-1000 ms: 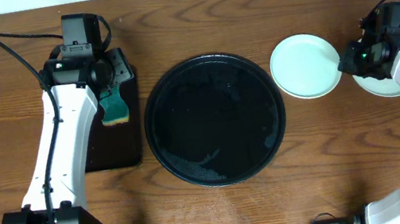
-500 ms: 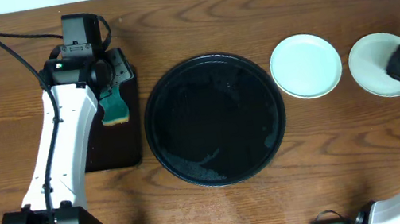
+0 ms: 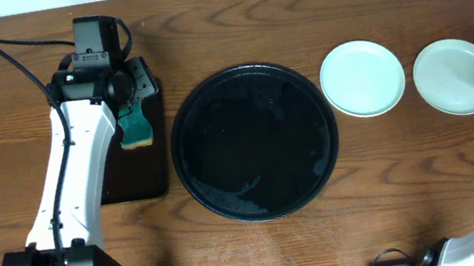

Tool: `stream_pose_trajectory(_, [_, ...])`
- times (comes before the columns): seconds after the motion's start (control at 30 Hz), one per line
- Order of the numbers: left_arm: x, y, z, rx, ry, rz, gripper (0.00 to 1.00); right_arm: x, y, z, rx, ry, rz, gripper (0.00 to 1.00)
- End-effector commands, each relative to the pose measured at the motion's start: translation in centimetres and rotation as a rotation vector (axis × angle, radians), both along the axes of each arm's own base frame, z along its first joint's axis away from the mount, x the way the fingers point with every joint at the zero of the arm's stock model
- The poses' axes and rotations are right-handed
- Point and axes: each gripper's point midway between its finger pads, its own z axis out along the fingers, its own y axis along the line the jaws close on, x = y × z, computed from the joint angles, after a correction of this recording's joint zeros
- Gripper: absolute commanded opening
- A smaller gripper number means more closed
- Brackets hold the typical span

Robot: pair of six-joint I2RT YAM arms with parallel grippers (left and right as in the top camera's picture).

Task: Clean dirty plates on tray and stack at the side
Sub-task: 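Move the right gripper to the rightmost plate stack and grasp its rim, then lift the gripped plates and set them onto the neighboring plate stack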

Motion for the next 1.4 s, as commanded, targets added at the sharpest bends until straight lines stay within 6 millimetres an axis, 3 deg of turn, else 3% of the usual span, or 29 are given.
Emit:
stream_pose_trajectory(0.0, [-0.1,0.0,-0.8,0.011,0.020,-0.014,0.65,0.0,-0.5,-1.4,0.006,0.040,0.005,0.32])
stream_pose_trajectory(0.5, [-0.1,0.0,-0.8,0.011,0.020,-0.014,0.65,-0.5,0.1,-5.5,0.076,0.120,0.008,0.40])
stream_pose_trajectory(0.73, [-0.1,0.0,-0.8,0.011,0.020,-0.014,0.65,0.3,1.2,-7.9,0.156,0.108,0.030,0.38])
stream_pose_trajectory(0.83, [-0.1,0.0,-0.8,0.011,0.020,-0.014,0.65,0.3,1.4,-8.1,0.167,0.109,0.032,0.31])
stream_pose_trajectory(0.9, [-0.1,0.0,-0.8,0.011,0.020,-0.014,0.65,0.2,1.4,-8.1,0.169,0.112,0.032,0.07])
stream_pose_trajectory(0.93, [-0.1,0.0,-0.8,0.011,0.020,-0.014,0.65,0.1,1.5,-8.1,0.173,0.117,0.032,0.01])
stream_pose_trajectory(1.0, [-0.1,0.0,-0.8,0.011,0.020,-0.014,0.65,-0.2,1.8,-8.1,0.183,0.126,0.032,0.01])
stream_pose_trajectory(1.17, [-0.1,0.0,-0.8,0.011,0.020,-0.014,0.65,-0.2,2.1,-5.5,0.180,0.096,0.033,0.01])
stream_pose_trajectory(1.37, [-0.1,0.0,-0.8,0.011,0.020,-0.014,0.65,1.2,2.9,1.8,0.145,-0.087,0.070,0.01])
